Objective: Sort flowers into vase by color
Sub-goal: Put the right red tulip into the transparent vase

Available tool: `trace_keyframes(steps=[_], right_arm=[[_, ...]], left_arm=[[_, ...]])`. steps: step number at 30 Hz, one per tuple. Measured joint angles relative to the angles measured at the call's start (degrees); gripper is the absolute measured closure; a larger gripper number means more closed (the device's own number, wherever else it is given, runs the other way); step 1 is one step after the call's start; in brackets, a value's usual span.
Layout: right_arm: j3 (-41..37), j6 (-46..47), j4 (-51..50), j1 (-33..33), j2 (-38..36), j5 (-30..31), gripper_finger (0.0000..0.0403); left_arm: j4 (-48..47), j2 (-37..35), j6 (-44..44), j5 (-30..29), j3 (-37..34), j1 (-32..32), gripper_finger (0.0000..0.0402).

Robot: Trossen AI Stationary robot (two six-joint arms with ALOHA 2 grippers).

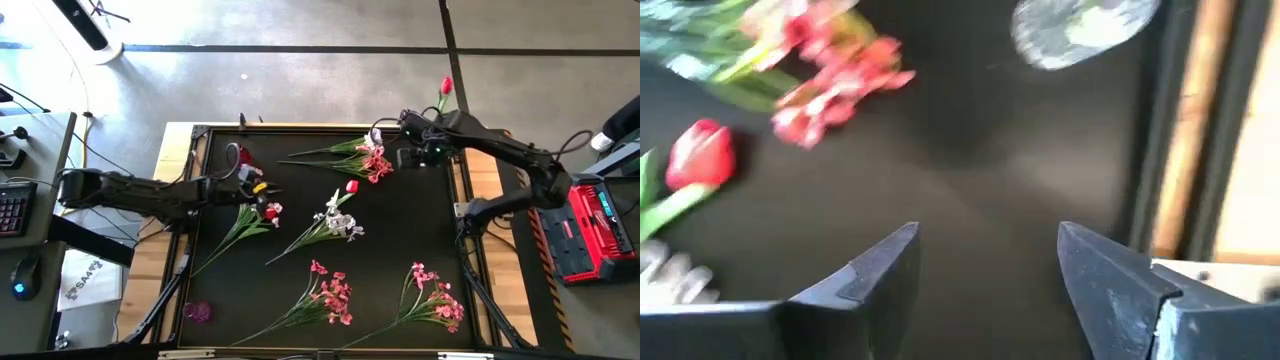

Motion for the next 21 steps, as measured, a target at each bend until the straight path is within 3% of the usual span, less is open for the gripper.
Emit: trace_keyframes(steps=[6,13,21], right_arm=[[0.02,1.55,4.97,4.47,-1.82,-3.41,0.0179],[0.02,2.01,12.42,8.73,-1.64,-4.32,0.0179],[0.02,2.05,11.99,11.13,-1.64,-4.24,0.0179]], left_arm=[[-2.19,15.81,7.91,3.49,14.32,1.63,0.0245],[-22.65,31.99,9.63,7.13,32.79,3.02,0.0245],[-23.93,45.65,15.78,9.38,49.92,3.02,0.0245]])
